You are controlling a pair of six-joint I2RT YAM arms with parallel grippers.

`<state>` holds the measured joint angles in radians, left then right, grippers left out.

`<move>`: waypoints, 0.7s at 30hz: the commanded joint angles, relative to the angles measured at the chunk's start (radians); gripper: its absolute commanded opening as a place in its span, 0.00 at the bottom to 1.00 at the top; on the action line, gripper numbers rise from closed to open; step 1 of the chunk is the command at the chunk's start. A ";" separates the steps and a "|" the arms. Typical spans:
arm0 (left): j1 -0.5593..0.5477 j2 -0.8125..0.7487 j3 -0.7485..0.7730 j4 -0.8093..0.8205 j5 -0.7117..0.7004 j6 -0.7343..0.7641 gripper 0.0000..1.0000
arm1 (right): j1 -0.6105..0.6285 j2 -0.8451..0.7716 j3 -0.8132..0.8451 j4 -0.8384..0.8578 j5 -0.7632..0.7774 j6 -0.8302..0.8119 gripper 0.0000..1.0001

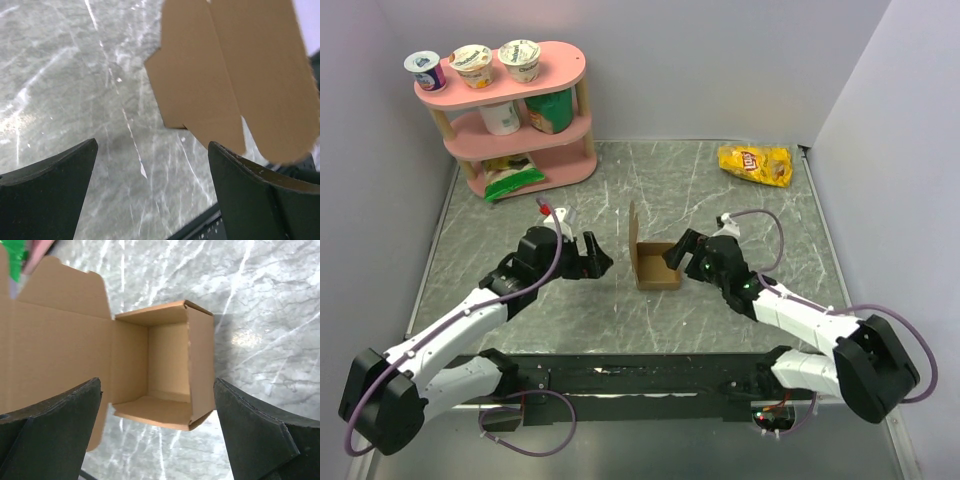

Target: Fold the paper box

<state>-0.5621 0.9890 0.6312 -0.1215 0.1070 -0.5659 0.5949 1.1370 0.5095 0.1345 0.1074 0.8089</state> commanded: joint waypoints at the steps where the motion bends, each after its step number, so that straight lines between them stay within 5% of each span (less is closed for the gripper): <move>1: -0.001 0.014 0.042 0.091 -0.082 -0.046 0.96 | -0.004 0.079 -0.022 0.016 0.037 -0.030 1.00; 7: 0.057 -0.012 0.044 0.056 -0.070 -0.032 0.96 | 0.016 0.133 -0.037 0.138 -0.003 -0.001 1.00; 11: 0.200 -0.056 -0.008 0.068 0.002 -0.031 0.96 | 0.129 0.158 0.001 0.178 0.006 0.016 1.00; 21: 0.312 -0.082 0.028 0.033 0.033 0.009 0.96 | 0.325 0.241 0.061 0.335 -0.009 0.136 1.00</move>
<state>-0.2821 0.9245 0.6163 -0.0921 0.1101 -0.5835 0.8864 1.4162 0.5537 0.3553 0.0830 0.8989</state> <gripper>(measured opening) 0.962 0.994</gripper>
